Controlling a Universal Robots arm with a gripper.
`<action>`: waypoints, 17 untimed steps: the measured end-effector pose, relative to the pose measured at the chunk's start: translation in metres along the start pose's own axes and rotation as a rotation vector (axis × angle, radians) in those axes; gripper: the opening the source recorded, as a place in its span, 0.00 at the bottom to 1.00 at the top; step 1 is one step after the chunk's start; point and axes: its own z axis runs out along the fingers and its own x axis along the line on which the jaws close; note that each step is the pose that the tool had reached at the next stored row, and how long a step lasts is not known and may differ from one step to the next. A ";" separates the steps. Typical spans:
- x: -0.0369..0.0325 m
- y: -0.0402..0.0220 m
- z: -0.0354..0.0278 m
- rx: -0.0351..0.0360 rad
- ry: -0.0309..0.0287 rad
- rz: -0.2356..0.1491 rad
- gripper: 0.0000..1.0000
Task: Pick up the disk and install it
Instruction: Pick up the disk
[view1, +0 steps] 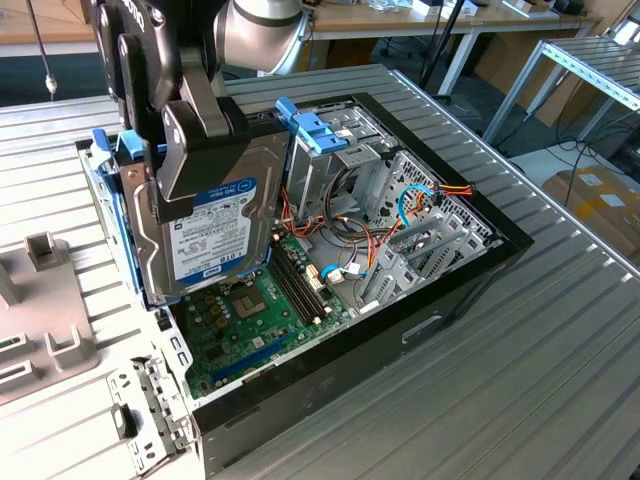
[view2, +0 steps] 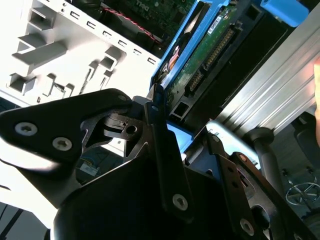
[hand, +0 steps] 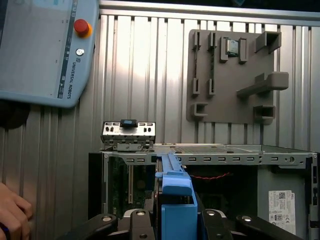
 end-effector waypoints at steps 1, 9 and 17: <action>0.0000 -0.0004 0.0000 0.0000 0.0003 0.000 0.37; 0.0002 -0.0050 -0.0001 -0.0001 0.0039 0.000 0.37; 0.0004 -0.0102 -0.0002 -0.0002 0.0075 0.000 0.37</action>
